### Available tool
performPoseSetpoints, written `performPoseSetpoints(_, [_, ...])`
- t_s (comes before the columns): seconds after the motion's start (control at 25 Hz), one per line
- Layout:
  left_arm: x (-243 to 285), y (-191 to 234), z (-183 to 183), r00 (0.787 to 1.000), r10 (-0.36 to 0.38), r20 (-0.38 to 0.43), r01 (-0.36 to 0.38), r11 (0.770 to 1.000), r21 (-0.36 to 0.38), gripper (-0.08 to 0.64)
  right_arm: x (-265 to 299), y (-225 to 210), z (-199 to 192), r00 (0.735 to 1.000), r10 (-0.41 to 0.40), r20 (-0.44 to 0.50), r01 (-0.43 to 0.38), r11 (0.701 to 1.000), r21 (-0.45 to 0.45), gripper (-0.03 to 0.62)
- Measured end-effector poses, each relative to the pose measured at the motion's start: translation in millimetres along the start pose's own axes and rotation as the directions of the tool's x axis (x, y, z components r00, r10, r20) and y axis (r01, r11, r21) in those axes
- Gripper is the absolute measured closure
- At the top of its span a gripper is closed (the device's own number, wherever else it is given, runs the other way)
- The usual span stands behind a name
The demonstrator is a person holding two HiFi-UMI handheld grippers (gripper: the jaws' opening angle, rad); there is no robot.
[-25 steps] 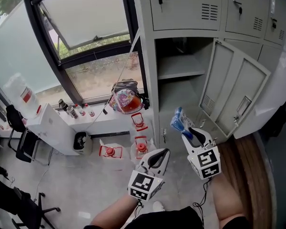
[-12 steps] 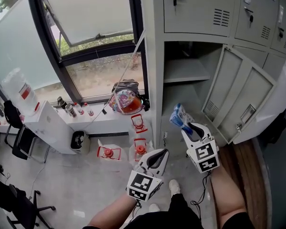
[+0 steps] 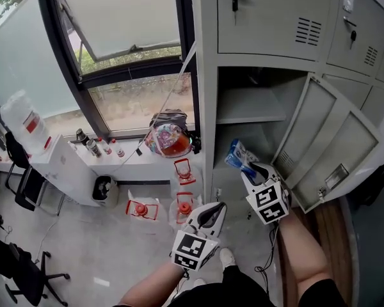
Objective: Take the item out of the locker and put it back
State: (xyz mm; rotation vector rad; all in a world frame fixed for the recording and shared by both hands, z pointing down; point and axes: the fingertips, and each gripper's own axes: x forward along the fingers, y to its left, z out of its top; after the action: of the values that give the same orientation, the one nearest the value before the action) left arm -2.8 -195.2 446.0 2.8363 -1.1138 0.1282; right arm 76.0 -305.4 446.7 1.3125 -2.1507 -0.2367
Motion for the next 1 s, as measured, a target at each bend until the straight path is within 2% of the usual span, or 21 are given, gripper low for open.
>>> performPoseSetpoints(0.52, [57, 36, -4, 0.999, 0.041, -0.024, -0.04, 0.999, 0.011, 0.543, 93, -30, -31, 0.994, 0.044, -0.104, -0.056, 0.993, -0.107, 0.422])
performPoseSetpoints(1.0, [76, 57, -10, 0.996, 0.087, -0.028, -0.088, 0.996, -0.018, 0.543, 145, -43, -52, 0.977, 0.057, -0.204, -0.095, 0.979, -0.181, 0.422])
